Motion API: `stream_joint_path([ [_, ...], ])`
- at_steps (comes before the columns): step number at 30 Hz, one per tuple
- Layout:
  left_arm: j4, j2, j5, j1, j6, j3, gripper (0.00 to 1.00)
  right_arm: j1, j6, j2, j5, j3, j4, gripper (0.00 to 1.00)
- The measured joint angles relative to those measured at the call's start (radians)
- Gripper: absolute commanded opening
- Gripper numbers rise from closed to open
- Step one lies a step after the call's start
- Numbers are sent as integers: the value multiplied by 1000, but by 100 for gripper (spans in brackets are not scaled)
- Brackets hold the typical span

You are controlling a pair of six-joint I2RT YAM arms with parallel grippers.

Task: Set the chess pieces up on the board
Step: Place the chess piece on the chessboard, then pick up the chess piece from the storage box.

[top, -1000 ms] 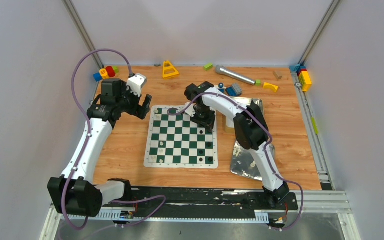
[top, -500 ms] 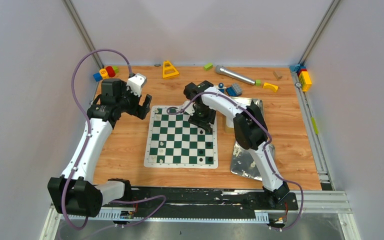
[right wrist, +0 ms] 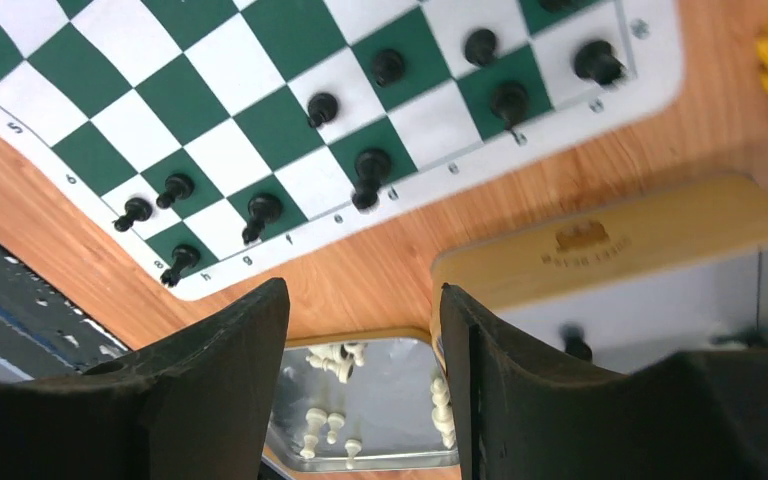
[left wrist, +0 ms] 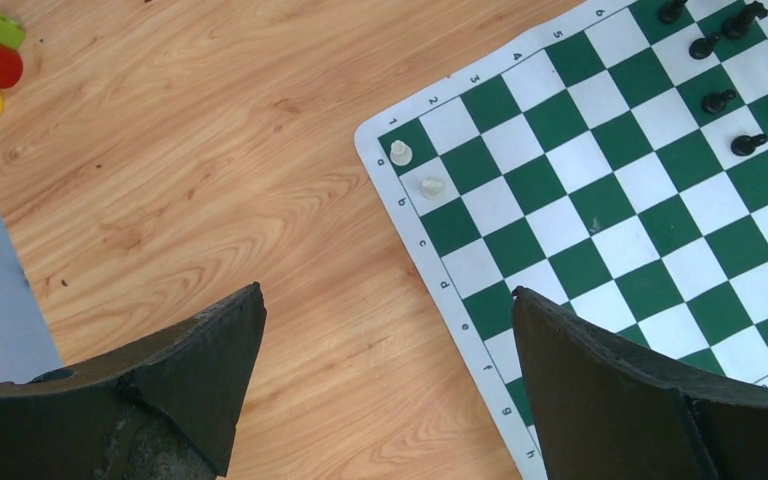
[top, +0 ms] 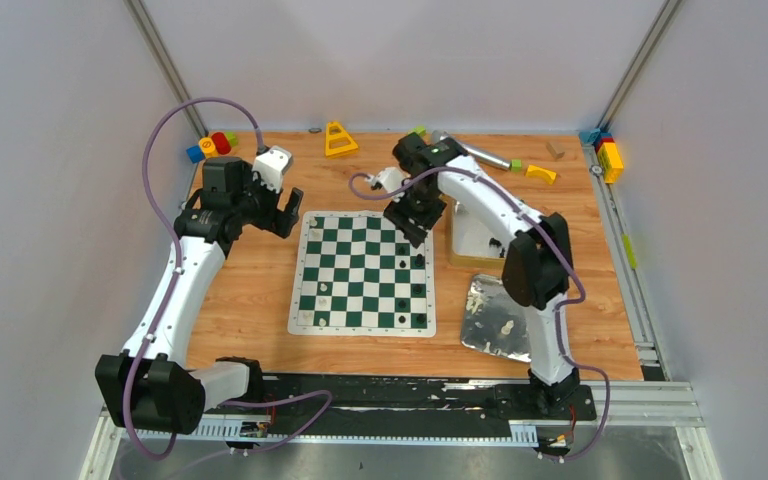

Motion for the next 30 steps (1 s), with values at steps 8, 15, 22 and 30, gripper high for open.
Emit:
stream_joint_path([
  [8,8,0,-6,0,-13,0,100,-255,69,-229,-121,-139,114,57],
  [15,12,7,-8,0,-28,0,100,-483,138,-285,-137,-280,250,52],
  [22,14,28,-2,1,-34,0,100,-529,210,-276,-64,-428,428,40],
  [30,23,28,19,0,-41,-1,100,-534,270,-220,64,-568,665,38],
])
